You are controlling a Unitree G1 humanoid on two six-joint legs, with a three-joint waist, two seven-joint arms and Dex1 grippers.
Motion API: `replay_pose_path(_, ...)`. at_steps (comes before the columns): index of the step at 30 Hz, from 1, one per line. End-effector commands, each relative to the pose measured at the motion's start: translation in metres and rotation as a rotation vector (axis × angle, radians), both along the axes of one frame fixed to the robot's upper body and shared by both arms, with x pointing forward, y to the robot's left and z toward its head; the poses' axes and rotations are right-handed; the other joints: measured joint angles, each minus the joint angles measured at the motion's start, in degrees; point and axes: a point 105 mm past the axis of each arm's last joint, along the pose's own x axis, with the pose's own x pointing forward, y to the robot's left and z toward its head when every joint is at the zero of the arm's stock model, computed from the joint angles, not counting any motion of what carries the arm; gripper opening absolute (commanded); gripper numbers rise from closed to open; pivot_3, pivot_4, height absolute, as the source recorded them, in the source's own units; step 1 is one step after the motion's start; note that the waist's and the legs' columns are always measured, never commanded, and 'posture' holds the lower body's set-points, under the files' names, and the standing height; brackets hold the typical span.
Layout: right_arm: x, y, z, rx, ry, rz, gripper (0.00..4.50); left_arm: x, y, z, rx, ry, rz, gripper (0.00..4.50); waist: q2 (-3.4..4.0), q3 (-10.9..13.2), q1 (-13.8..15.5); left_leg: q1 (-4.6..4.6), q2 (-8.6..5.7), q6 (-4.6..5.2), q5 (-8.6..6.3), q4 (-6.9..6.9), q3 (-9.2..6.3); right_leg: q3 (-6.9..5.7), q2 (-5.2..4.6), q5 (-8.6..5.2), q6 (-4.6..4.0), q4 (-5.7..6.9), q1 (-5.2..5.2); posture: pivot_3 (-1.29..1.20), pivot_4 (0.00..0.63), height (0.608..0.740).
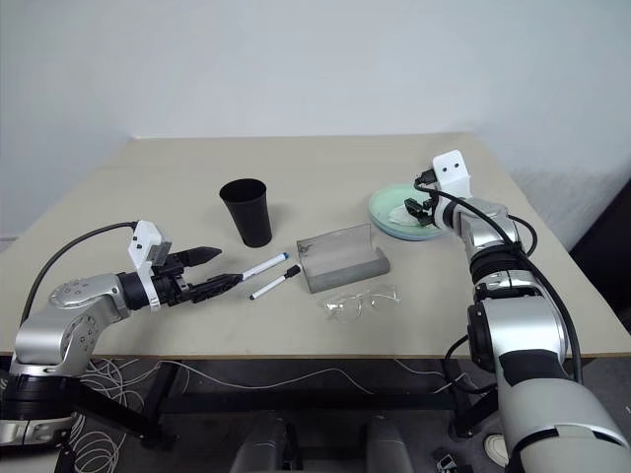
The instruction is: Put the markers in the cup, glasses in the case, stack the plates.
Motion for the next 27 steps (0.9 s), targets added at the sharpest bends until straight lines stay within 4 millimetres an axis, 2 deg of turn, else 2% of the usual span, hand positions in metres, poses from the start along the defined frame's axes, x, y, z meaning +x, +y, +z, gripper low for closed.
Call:
replay_pose_path(1, 0.003, -0.005, 0.041, -0.048, -0.119, 0.03, 4.49, 0.005, -0.009, 0.023, 0.01, -0.091, -0.04, 4.5, 0.01, 0.01, 0.11, -0.02, 0.0, 0.0, 0.0, -0.01, 0.0, -0.01, 0.0, 0.0, 0.0, -0.01, -0.01, 0.0, 0.0, 0.615)
replay_pose_path(4, -0.005, -0.009, 0.052, -0.033, -0.128, 0.072, 4.49, 0.009, -0.017, 0.03, 0.021, -0.116, -0.059, 4.5, 0.02, 0.01, 0.33, -0.02, -0.01, 0.0, 0.0, -0.01, -0.01, -0.01, 0.0, 0.0, 0.0, -0.03, 0.01, 0.0, 0.0, 0.615)
replay_pose_path(6, -0.024, -0.009, 0.054, -0.031, -0.096, 0.176, 4.49, 0.013, -0.03, 0.038, 0.023, -0.132, -0.083, 4.5, 0.01, 0.0, 0.44, 0.02, -0.04, 0.0, 0.0, -0.04, -0.03, -0.03, 0.0, 0.0, 0.0, -0.11, 0.12, 0.0, 0.0, 0.615)
replay_pose_path(8, -0.052, -0.01, 0.054, -0.05, -0.048, 0.281, 4.49, 0.019, -0.046, 0.044, 0.023, -0.138, -0.112, 4.5, 0.0, -0.01, 0.76, 0.03, -0.14, 0.0, 0.0, -0.07, -0.06, -0.05, 0.0, 0.0, 0.0, -0.15, 0.23, 0.0, 0.0, 0.615)
replay_pose_path(10, -0.07, -0.012, 0.053, -0.07, -0.016, 0.325, 4.49, 0.021, -0.056, 0.047, 0.03, -0.134, -0.141, 4.5, 0.0, -0.01, 1.12, 0.04, -0.19, 0.01, 0.0, -0.08, -0.09, -0.02, -0.01, 0.0, 0.01, -0.17, 0.28, 0.0, 0.0, 0.615)
replay_pose_path(12, -0.085, -0.019, 0.06, -0.074, -0.009, 0.332, 4.49, 0.023, -0.075, 0.052, 0.064, -0.148, -0.199, 4.5, 0.02, 0.01, 1.1, 0.04, -0.19, 0.01, 0.0, -0.06, -0.09, 0.02, -0.03, -0.01, 0.01, -0.21, 0.26, 0.0, 0.0, 0.615)
replay_pose_path(16, -0.11, -0.027, 0.07, -0.113, -0.003, 0.369, 4.49, 0.022, -0.11, 0.054, 0.174, -0.142, -0.337, 4.5, 0.02, 0.02, 0.98, 0.18, -0.19, 0.09, -0.03, 0.02, -0.06, 0.08, -0.01, -0.03, 0.01, -0.37, 0.27, 0.0, 0.0, 0.615)
replay_pose_path(21, -0.146, -0.024, 0.068, -0.126, 0.05, 0.501, 4.49, 0.019, -0.151, 0.057, 0.264, -0.116, -0.483, 4.5, -0.06, 0.02, 1.24, 0.24, -0.15, 0.18, -0.08, -0.1, -0.1, -0.08, 0.13, -0.03, 0.02, -0.64, 0.41, 0.0, 0.0, 0.615)
replay_pose_path(27, -0.182, -0.023, 0.062, -0.113, 0.101, 0.615, 4.49, 0.015, -0.18, 0.046, 0.416, -0.083, -0.593, 4.5, -0.15, 0.08, 1.68, 0.21, -0.2, 0.08, -0.03, 0.03, -0.1, 0.04, 0.13, -0.09, 0.12, -0.72, 0.42, 0.0, 0.0, 0.615)
